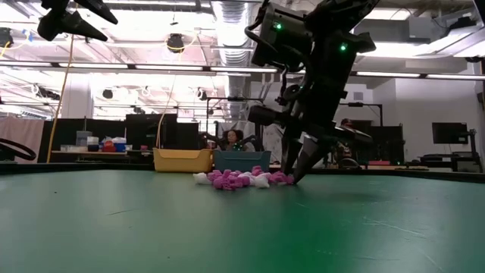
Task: Sort Halloween decoration
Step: Put the pink skeleton into the yellow bin
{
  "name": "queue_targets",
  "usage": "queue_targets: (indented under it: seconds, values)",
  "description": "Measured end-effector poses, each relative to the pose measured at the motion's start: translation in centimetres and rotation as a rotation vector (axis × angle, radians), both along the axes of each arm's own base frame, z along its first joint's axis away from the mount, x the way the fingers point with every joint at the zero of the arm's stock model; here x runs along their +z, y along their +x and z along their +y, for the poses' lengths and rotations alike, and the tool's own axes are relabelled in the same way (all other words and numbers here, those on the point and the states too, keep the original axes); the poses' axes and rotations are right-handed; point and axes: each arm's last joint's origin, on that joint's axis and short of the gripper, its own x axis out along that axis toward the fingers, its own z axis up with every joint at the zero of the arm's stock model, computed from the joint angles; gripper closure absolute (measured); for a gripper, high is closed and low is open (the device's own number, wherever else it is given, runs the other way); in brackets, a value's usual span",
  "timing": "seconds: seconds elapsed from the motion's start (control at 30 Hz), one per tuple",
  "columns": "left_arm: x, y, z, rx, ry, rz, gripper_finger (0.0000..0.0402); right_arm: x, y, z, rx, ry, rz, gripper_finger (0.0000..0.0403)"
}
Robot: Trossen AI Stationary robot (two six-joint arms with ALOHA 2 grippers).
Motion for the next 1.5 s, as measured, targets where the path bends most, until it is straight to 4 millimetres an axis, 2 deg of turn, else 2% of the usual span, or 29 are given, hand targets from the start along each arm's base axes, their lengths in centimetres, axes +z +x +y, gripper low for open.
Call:
queue_targets:
  seconds: [0.23,0.37,0.73,0.9,1.17,1.3,1.5]
  values:
    - [0.0,0.0,0.0,0.000,0.000,0.000,0.0170,0.1,0.0,0.1,0.006,0.001,-0.003,0.0389]
    - [0.0,0.0,0.0,0.000,0.000,0.000,0.0170,0.8,0.5,0.1,0.056,-0.006,0.010,0.0396]
    - [0.0,0.0,0.0,0.001,0.000,0.000,0.0170,5.4,2.5,-0.6,0.144,-0.138,0.014,0.0399]
    - [0.0,0.0,0.0,0.000,0.000,0.000,0.0170,7.7,4.3,-0.5,0.279,-0.208,-0.108,0.0400]
    - [0.0,0.0,0.0,0.000,0.000,0.000,0.0170,10.0,7.3,1.4,0.654,-0.371,-0.418,0.0400]
    - [0.0,0.0,0.0,0.000,0.000,0.000,0.0170,9.9,8.4,2.1,0.798,-0.470,-0.480,0.0400]
    - [0.0,0.0,0.0,0.000,0.000,0.000,0.0170,8.6,9.7,2.6,0.956,-0.438,-0.586,0.0400]
